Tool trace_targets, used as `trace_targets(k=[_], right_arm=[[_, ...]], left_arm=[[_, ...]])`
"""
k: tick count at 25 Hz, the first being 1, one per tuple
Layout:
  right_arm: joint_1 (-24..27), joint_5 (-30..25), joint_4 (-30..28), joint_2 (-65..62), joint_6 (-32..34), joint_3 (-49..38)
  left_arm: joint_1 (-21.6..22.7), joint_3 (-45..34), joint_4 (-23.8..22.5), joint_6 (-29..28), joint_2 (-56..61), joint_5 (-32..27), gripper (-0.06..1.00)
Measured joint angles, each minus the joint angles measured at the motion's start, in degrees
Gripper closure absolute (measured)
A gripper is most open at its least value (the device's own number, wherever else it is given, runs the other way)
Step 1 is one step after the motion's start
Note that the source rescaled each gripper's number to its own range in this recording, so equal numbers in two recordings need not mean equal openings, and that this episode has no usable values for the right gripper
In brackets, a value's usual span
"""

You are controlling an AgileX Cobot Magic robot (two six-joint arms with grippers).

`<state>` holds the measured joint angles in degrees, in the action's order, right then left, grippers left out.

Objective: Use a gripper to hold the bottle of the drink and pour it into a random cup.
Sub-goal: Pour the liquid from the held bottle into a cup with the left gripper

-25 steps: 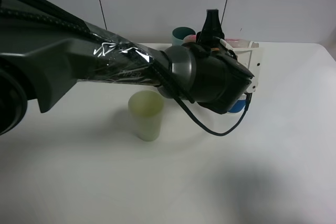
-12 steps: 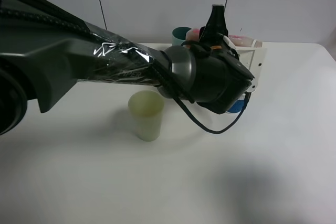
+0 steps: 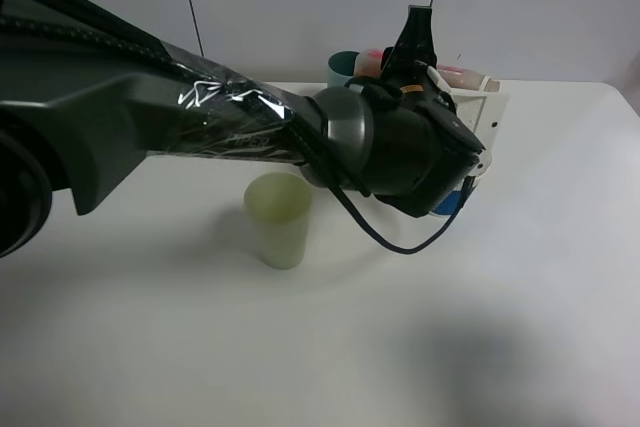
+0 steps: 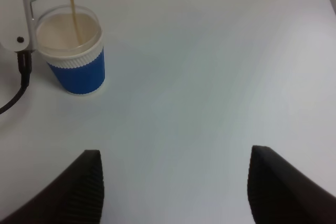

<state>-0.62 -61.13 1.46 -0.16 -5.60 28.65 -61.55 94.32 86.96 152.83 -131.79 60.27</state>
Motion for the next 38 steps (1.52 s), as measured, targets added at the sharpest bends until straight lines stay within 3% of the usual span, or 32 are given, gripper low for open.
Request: trace_targets(k=[38], right_arm=[[0.0,0.0,0.0,0.0,0.0,0.0]], left_arm=[[0.4,0.0,-1.3,2.2,0.0,1.3,0.94]])
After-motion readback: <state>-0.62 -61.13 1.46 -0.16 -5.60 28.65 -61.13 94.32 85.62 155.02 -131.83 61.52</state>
